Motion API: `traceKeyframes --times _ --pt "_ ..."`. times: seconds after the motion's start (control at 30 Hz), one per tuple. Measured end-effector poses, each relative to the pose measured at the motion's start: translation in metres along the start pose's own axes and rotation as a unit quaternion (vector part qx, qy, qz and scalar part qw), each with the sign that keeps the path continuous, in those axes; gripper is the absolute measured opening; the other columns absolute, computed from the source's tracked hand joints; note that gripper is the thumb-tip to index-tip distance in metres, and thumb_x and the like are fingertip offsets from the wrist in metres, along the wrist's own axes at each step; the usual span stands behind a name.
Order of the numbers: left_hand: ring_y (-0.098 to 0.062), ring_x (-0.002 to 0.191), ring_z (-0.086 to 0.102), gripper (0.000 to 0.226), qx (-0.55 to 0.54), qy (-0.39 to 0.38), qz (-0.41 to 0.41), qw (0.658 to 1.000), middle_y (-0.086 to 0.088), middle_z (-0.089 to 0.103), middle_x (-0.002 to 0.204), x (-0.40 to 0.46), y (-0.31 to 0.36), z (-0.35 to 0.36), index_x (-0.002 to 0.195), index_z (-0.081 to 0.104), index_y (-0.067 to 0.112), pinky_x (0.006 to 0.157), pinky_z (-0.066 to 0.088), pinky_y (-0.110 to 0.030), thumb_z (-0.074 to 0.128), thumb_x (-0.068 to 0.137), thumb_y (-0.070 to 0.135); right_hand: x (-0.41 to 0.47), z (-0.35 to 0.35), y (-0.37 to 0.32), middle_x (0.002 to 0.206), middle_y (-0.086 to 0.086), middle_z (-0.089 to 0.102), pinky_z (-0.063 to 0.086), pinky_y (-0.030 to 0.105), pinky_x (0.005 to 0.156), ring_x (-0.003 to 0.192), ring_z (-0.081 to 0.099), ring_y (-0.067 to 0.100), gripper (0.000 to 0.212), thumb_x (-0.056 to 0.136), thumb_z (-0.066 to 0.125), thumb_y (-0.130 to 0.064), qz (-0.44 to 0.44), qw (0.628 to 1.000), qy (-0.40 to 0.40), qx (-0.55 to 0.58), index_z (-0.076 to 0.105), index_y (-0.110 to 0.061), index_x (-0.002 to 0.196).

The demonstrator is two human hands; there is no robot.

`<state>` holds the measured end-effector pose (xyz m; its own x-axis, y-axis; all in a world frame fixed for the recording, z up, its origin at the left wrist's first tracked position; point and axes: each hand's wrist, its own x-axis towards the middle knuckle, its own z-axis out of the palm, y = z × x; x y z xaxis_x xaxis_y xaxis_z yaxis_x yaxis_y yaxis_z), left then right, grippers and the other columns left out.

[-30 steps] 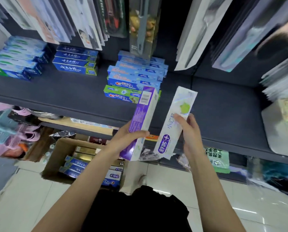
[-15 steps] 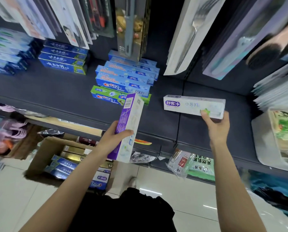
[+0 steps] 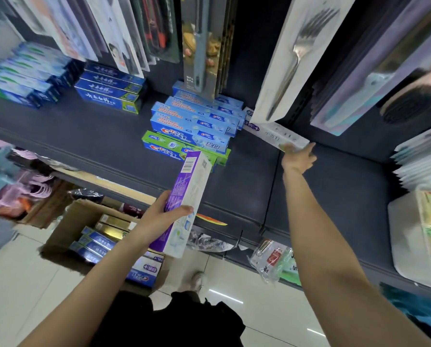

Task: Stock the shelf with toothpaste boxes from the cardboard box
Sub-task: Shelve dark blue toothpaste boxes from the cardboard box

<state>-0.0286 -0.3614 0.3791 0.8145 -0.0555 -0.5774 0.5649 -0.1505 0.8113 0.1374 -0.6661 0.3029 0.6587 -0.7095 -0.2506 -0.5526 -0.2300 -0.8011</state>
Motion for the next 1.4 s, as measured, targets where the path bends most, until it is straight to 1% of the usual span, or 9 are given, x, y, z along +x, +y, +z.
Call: traceKeyframes --times 0.23,0.43,0.57,0.77,0.87,1.0,1.13,1.3,1.4 --pt "-0.017 0.091 0.068 0.041 0.016 0.005 0.000 1.000 0.002 0.068 0.106 0.001 0.003 0.003 0.118 0.053 0.026 0.083 0.053 -0.037 0.071 0.081 0.028 -0.027 -0.006 -0.006 0.159 0.008 -0.009 0.009 0.024 0.114 0.147 0.001 0.019 0.077 0.094 0.053 -0.011 -0.090 0.988 -0.114 0.060 0.001 -0.005 0.151" --pt "-0.016 0.091 0.068 0.029 0.035 -0.059 -0.002 0.998 0.001 0.070 0.106 0.019 0.008 0.025 0.109 0.059 0.029 0.084 0.054 -0.035 0.069 0.082 0.026 -0.139 -0.027 0.032 0.122 0.002 0.059 0.038 0.035 0.108 0.112 0.054 0.013 0.033 0.094 0.054 -0.008 -0.087 0.956 -0.252 0.119 0.055 -0.013 0.126" --pt "-0.008 0.075 0.067 0.029 -0.042 -0.120 -0.024 0.992 -0.003 0.067 0.102 0.029 0.017 0.045 0.116 0.056 0.016 0.060 0.051 -0.020 0.062 0.088 0.013 -0.203 -0.045 0.042 0.118 0.006 0.065 0.052 0.032 0.091 0.105 0.063 0.015 0.034 0.094 0.054 -0.004 -0.046 0.922 -0.316 0.219 0.050 -0.010 0.127" --pt "-0.004 0.084 0.066 0.043 0.097 -0.181 0.086 0.975 0.007 0.068 0.099 0.031 0.022 0.059 0.121 0.052 0.018 0.071 0.050 -0.022 0.070 0.083 0.015 -0.207 -0.075 0.041 0.117 0.011 0.066 0.054 0.044 0.090 0.108 0.063 0.028 0.034 0.092 0.057 -0.007 0.007 0.937 -0.263 0.231 0.051 -0.009 0.126" --pt "-0.012 0.087 0.065 0.052 0.461 0.038 0.378 0.802 0.010 0.070 0.099 0.025 0.014 0.072 0.116 0.057 0.029 0.066 0.050 -0.030 0.077 0.069 0.023 -0.210 -0.092 0.035 0.115 0.011 0.067 0.052 0.043 0.093 0.109 0.063 0.028 0.039 0.089 0.058 -0.028 0.062 0.911 -0.307 0.267 0.054 -0.010 0.124" --pt "-0.016 0.105 0.052 0.050 0.453 0.103 0.589 0.661 0.005 0.066 0.116 0.010 0.009 0.086 0.115 0.065 0.021 0.077 0.046 -0.031 0.069 0.065 0.018 -0.216 -0.097 0.029 0.103 0.010 0.068 0.056 0.034 0.080 0.092 0.065 0.024 0.047 0.081 0.059 -0.026 0.080 0.858 -0.307 0.405 0.054 -0.004 0.123" --pt "-0.016 0.110 0.053 0.040 0.421 0.078 0.572 0.700 0.009 0.063 0.121 0.010 0.009 0.088 0.113 0.067 0.027 0.088 0.040 -0.034 0.066 0.075 0.037 -0.209 -0.095 0.029 0.096 0.008 0.068 0.053 0.027 0.067 0.082 0.062 0.021 0.024 0.091 0.055 -0.012 0.109 0.857 -0.244 0.440 0.051 -0.011 0.115" --pt "-0.013 0.107 0.057 0.073 0.334 -0.011 0.302 0.893 0.010 0.053 0.128 0.010 0.019 0.086 0.134 0.039 0.029 0.088 0.049 -0.036 0.068 0.074 0.057 -0.196 -0.096 0.025 0.102 0.010 0.068 0.053 0.032 0.076 0.084 0.066 0.021 0.014 0.095 0.052 -0.017 0.107 0.875 -0.231 0.412 0.051 -0.017 0.109" --pt "-0.019 0.102 0.059 0.067 0.370 -0.050 0.245 0.895 0.003 0.055 0.117 0.016 0.016 0.094 0.130 0.039 0.022 0.084 0.049 -0.039 0.062 0.078 0.058 -0.188 -0.095 0.022 0.112 0.005 0.068 0.056 0.028 0.074 0.092 0.067 0.018 0.030 0.091 0.060 -0.016 0.058 0.912 -0.264 0.310 0.050 -0.018 0.120"
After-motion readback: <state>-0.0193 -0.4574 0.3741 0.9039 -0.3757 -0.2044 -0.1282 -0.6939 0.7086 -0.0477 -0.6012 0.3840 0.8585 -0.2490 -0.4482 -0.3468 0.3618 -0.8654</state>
